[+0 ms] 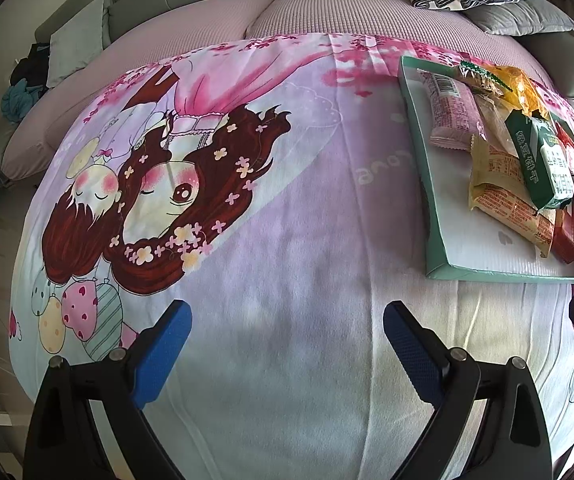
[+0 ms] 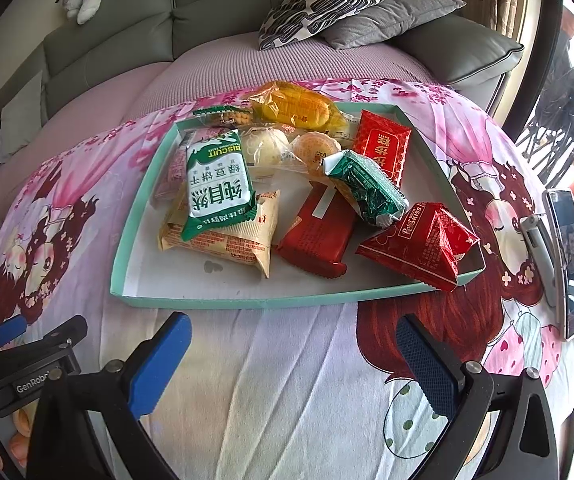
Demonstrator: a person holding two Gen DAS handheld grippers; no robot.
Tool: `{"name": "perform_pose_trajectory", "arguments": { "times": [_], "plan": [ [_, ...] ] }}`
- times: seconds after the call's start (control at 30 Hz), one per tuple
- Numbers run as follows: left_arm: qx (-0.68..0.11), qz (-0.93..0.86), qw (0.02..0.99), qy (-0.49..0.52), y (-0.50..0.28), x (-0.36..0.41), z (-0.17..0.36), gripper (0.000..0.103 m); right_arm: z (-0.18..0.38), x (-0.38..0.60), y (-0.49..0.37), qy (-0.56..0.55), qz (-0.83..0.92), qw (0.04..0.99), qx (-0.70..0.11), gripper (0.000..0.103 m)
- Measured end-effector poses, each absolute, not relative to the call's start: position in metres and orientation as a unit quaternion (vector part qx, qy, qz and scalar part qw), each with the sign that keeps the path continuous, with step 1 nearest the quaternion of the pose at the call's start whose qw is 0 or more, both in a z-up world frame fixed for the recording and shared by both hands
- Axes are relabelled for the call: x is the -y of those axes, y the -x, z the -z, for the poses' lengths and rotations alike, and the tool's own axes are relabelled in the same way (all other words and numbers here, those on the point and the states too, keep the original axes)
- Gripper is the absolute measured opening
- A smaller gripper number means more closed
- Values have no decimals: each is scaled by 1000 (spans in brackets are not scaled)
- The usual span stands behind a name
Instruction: Organize snacks
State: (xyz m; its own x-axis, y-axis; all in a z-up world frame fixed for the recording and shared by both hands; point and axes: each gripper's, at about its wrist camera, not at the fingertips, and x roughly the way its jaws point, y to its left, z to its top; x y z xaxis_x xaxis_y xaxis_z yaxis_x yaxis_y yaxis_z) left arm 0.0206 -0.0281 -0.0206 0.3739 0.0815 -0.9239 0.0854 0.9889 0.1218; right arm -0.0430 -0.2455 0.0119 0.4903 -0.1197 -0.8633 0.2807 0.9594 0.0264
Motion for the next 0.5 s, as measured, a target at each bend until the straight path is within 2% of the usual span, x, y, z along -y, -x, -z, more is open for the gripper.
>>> {"name": "perform_pose_trajectory", "arguments": {
  "times": [0.5],
  "plan": [
    [-562,1,824,-74,-21,29,22,97,-10,246,43,-81,116,857,-495,103]
  ]
}}
